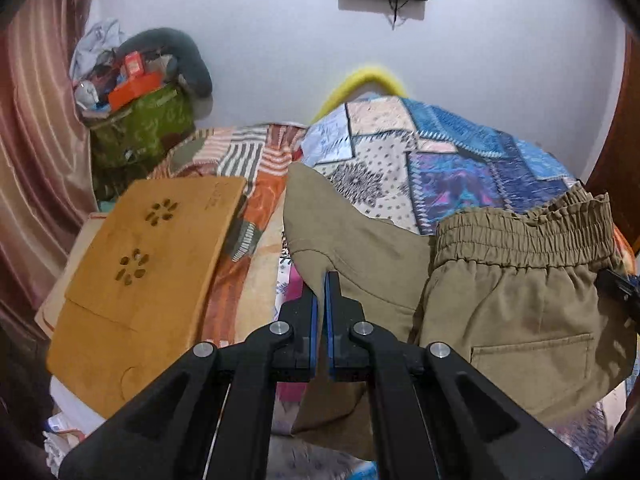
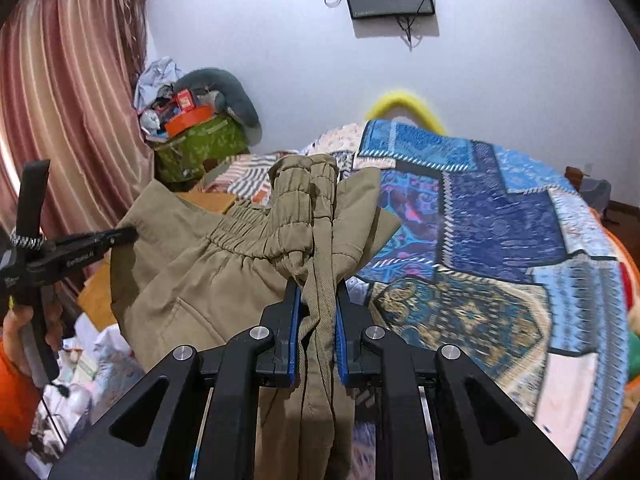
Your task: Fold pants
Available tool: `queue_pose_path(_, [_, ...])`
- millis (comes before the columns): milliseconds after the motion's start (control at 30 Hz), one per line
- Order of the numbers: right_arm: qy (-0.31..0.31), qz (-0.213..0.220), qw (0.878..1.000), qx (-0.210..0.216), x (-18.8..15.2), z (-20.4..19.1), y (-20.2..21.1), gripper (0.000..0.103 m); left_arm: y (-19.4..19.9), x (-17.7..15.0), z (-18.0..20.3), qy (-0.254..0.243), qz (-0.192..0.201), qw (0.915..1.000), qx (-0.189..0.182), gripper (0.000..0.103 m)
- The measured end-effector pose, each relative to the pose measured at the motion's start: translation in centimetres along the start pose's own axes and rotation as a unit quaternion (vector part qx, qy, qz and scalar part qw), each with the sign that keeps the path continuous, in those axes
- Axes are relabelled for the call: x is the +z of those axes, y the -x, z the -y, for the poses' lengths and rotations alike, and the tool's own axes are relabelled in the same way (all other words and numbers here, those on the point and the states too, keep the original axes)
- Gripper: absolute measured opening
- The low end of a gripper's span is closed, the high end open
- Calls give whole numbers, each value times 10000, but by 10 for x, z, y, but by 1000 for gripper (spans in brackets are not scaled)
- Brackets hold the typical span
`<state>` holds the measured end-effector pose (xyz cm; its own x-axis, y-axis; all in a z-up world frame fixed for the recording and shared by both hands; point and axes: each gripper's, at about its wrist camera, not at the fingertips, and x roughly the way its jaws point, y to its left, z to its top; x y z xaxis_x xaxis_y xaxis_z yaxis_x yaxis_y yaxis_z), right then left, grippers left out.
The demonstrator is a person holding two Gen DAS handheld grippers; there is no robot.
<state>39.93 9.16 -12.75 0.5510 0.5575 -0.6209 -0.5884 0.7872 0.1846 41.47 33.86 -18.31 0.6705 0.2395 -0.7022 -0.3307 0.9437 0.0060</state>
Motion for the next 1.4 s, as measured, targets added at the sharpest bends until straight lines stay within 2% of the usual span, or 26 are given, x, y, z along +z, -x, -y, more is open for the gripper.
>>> queue_pose_path(133, [-8, -226, 9996, -146, -11, 3, -36, 13, -59, -17, -10, 69, -576, 9983, 92, 3])
queue_pose_path(233, [65, -719, 9971, -224, -24, 8, -63, 14, -100, -39, -18, 165, -1202, 9926, 100, 6])
queue_pose_path(300, [143, -953, 9948, -335, -30, 9, -72, 17, -115, -52, -22, 253, -1435, 9892, 144, 9])
queue_pose_path(333, [198, -983, 9941, -403, -33, 11, -72, 24, -120, -59, -26, 337, -1532, 9876, 99, 10])
queue_pose_path(467, [74, -1115, 9930, -380, -37, 24, -62, 40, -108, -63, -33, 605, -1559, 9859, -123, 15])
queue_pose_path(600, [145, -1158, 9914, -592, -34, 21, -49, 47, -79, -61, -29, 440, -1631, 9856, -43, 25])
queue_pose_path(667, [222, -1120, 9919, -563, -30, 16, -35, 47, -50, -63, -23, 404, -1500, 9877, -199, 35])
queue_pose_path(733, [343, -1009, 9933, -439, -23, 9, -20, 47, -20, -63, -15, 307, -1329, 9902, -313, 38])
queue_pose_path(900, [615, -414, 9967, -318, -5, -22, 48, 47, 79, -56, 9, -30, -593, 9975, -375, 39])
queue_pose_path(1033, [639, 39, 9979, -62, 6, -48, 105, 50, 162, -46, 24, -212, 73, 9985, -503, 40])
queue_pose_path(1167, [713, 640, 9953, 117, 9, -75, 171, 50, 253, -45, 39, -330, 900, 9937, -587, 49])
queue_pose_path(1267, [756, 1044, 9915, 202, 4, -90, 212, 50, 312, -53, 46, -384, 1481, 9864, -600, 50])
queue_pose_path(1400, [941, 1571, 9829, 210, -9, -115, 268, 50, 376, -77, 55, -454, 1995, 9760, -746, 50])
